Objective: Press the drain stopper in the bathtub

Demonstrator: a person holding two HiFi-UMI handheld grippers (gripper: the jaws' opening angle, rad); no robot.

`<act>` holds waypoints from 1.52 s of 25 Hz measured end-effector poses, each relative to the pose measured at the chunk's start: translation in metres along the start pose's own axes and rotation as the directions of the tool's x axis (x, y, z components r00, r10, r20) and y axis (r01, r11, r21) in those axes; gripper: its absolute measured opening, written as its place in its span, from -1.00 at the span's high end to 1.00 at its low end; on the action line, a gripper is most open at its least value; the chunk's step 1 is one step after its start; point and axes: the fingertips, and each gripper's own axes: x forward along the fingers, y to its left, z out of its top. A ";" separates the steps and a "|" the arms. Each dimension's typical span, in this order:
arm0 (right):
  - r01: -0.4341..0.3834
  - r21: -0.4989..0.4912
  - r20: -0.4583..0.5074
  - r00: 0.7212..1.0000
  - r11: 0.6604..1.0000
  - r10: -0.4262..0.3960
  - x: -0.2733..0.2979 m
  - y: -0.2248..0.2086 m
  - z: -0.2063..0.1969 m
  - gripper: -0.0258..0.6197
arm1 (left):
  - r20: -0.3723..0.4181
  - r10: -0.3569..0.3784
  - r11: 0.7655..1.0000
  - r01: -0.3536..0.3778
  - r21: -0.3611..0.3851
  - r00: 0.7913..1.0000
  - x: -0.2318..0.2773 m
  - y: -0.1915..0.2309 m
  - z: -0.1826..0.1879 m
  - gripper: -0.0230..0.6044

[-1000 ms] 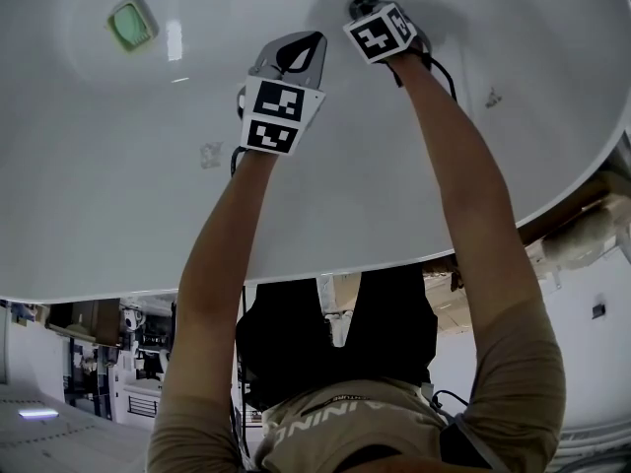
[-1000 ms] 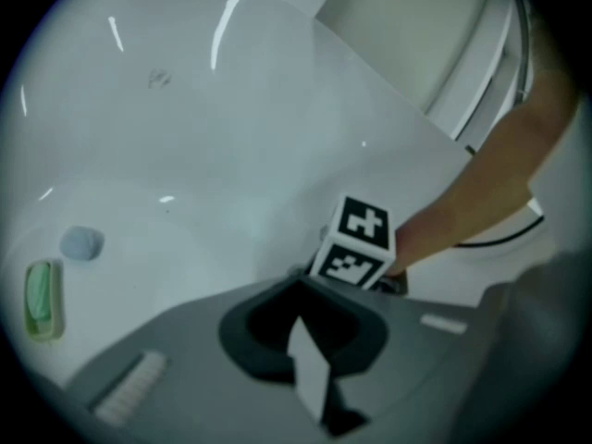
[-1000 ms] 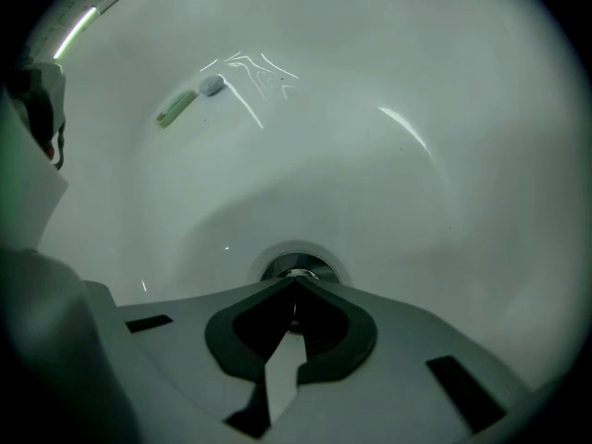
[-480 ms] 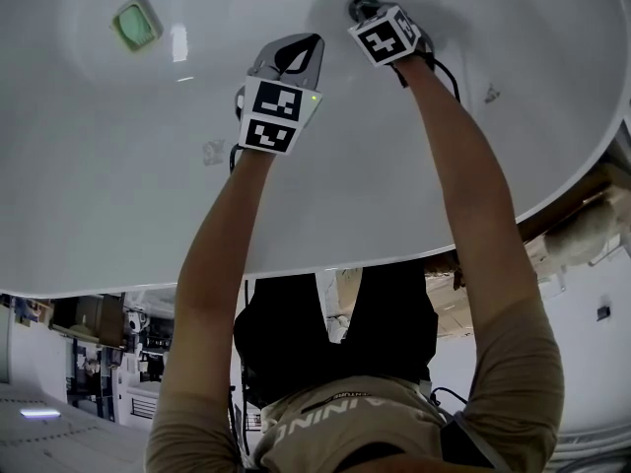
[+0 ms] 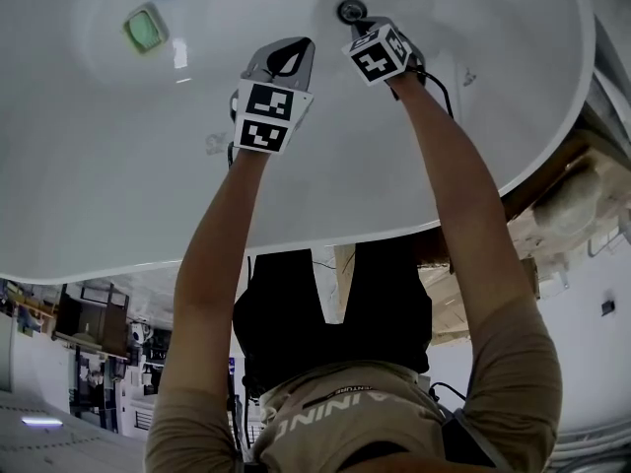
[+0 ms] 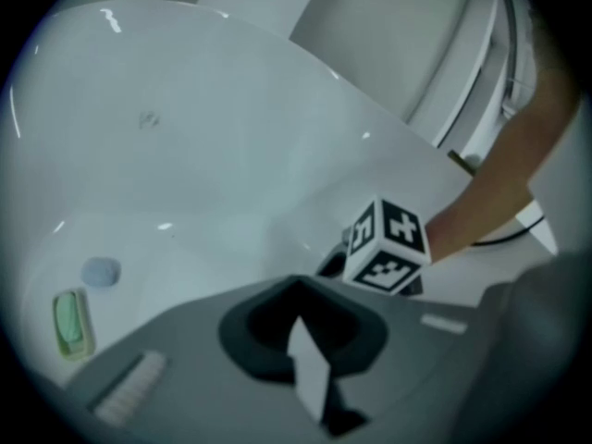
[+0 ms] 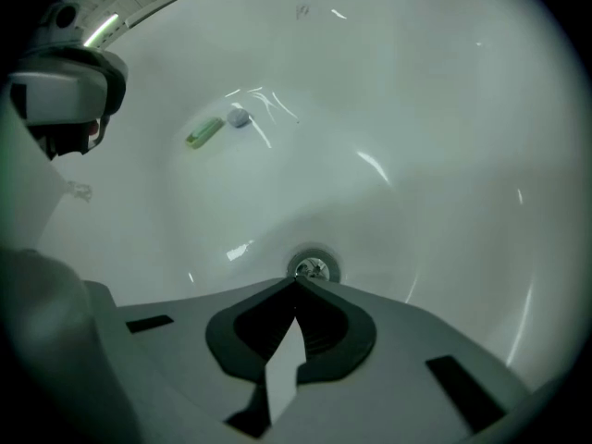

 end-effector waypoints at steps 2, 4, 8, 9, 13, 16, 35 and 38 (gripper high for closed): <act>0.004 0.027 0.019 1.000 1.000 -0.004 -0.022 0.000 0.008 0.88 | 0.009 0.006 1.000 -0.006 0.005 1.000 -0.011 -0.005 0.011 0.92; 0.003 0.037 0.027 1.000 0.999 -0.004 -0.045 0.004 0.013 0.88 | 0.015 0.010 1.000 -0.010 0.007 1.000 -0.027 -0.013 0.022 0.92; 0.002 0.028 0.044 0.999 1.000 -0.003 -0.095 0.013 0.021 0.88 | 0.030 0.013 1.000 -0.014 0.006 0.999 -0.059 -0.030 0.044 0.92; 0.000 0.032 0.053 0.999 0.999 -0.002 -0.108 0.015 0.023 0.88 | 0.034 0.014 1.000 -0.015 0.007 0.999 -0.068 -0.035 0.049 0.92; 0.014 0.042 0.091 0.996 0.999 -0.018 -0.155 0.017 0.029 0.88 | 0.054 0.036 0.999 -0.036 -0.009 0.998 -0.096 -0.049 0.062 0.92; 0.012 0.085 0.139 0.990 0.996 -0.023 -0.188 0.025 0.038 0.88 | 0.069 0.053 0.998 -0.051 -0.033 0.996 -0.118 -0.058 0.068 0.92; -0.035 0.358 0.336 0.937 0.933 -0.094 -0.385 0.111 0.024 0.88 | 0.107 0.051 0.997 -0.056 0.050 0.993 -0.251 -0.138 0.133 0.92; -0.034 0.330 0.387 0.916 0.943 -0.103 -0.423 0.117 0.034 0.88 | 0.129 0.063 0.996 -0.069 0.048 0.990 -0.272 -0.146 0.149 0.92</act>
